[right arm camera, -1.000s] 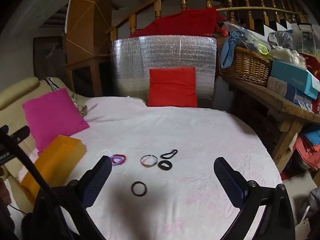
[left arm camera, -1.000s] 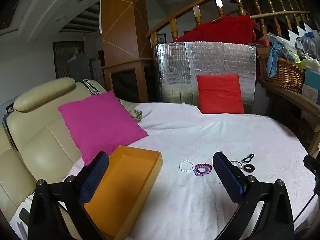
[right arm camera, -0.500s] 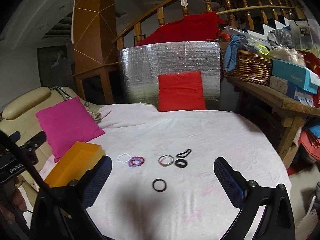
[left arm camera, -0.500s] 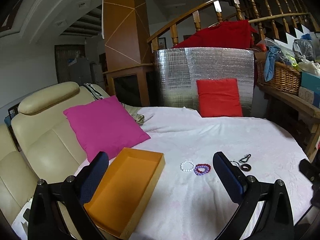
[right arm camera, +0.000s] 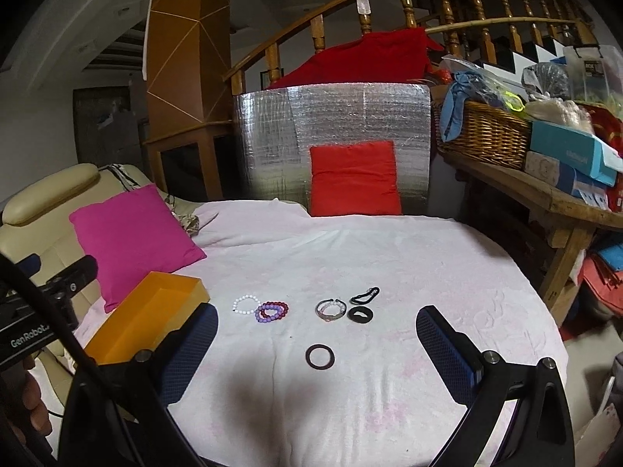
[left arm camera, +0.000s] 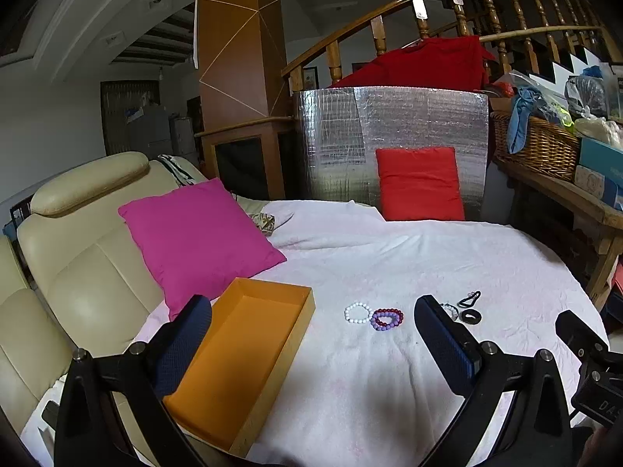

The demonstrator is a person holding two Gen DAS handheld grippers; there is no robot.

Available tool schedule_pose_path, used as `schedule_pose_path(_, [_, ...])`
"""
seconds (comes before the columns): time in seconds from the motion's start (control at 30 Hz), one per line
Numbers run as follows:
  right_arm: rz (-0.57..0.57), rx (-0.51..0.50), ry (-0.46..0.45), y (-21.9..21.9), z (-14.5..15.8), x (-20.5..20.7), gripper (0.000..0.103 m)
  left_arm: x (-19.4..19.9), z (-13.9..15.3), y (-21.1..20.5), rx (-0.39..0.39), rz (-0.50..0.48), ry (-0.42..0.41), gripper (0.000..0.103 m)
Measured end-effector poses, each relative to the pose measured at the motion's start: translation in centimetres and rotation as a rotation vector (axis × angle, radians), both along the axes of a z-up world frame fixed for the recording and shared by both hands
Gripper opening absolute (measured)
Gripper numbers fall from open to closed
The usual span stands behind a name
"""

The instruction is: Organize jewelry

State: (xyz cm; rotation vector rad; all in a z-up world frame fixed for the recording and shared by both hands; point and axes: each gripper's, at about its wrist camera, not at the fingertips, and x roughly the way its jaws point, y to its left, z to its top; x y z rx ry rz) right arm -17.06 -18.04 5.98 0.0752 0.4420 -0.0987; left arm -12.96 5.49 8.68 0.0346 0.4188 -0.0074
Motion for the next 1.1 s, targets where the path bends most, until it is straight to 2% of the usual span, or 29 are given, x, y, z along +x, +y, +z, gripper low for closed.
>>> schedule_pose_path(0.2, [-0.012,0.007,0.008,-0.2,-0.3,0.2,0.103,0.3,0.0,-1.0,0.048,0.006,0.002,0.103])
schedule_pose_path(1.1, [-0.066,0.015,0.029,-1.6,-1.5,1.8,0.103,2.4,-1.3,-2.3,0.106,-0.002,0.025,0.103])
